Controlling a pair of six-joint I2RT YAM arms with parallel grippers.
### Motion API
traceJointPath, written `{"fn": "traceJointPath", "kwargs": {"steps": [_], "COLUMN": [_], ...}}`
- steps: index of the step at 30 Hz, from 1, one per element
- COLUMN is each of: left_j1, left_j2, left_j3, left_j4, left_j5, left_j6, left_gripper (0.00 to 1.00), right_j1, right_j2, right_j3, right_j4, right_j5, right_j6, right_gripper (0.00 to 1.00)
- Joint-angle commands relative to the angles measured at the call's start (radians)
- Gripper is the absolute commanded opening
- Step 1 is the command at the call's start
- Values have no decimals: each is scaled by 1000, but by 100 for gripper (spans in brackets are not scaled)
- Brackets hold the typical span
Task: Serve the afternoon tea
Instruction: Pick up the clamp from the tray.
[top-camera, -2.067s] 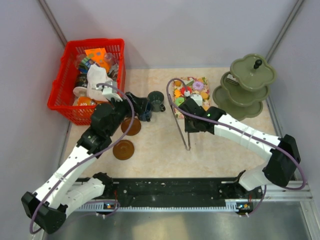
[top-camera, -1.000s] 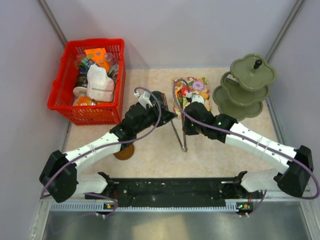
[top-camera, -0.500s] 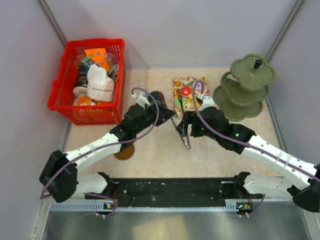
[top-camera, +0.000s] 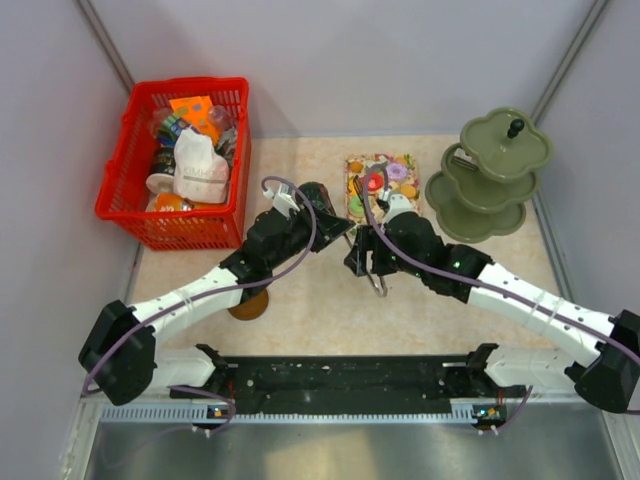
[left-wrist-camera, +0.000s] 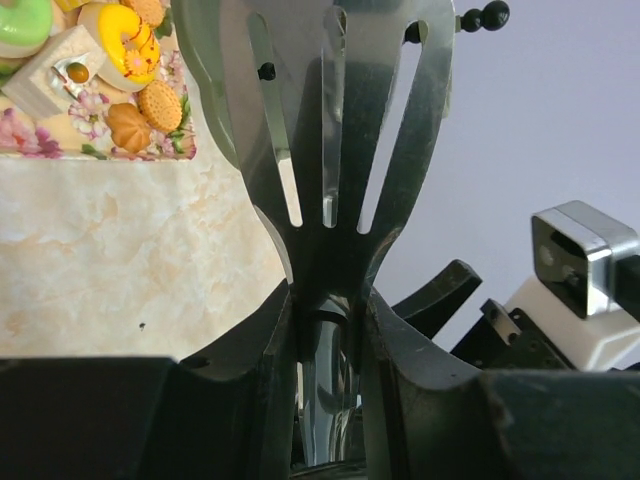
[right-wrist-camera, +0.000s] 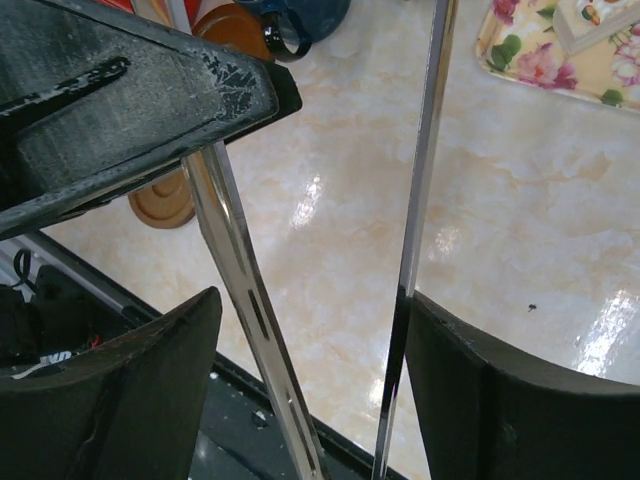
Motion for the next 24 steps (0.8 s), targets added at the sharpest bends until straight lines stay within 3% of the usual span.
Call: {"fn": "traceJointPath", "kwargs": {"steps": [1, 14, 19, 24], "left_j1": [-1, -1, -1, -1], "left_j2": [11, 45, 48, 51], "left_j3": [1, 68, 73, 64], "left_j4": [76, -36, -47, -62], "left_j5": [16, 20, 26, 28], "left_j6": [-27, -30, -33, -52], "left_gripper": [8, 9, 11, 25], "right_j1": [9, 44, 54, 55], "right_j2": [31, 135, 150, 143], "right_j3": [34, 138, 152, 172], "right_j4": [31, -69, -71, -88], "right_j5": [15, 72, 80, 106], "right_j6": [-31, -63, -65, -71], "right_gripper": [68, 59, 49, 36]}}
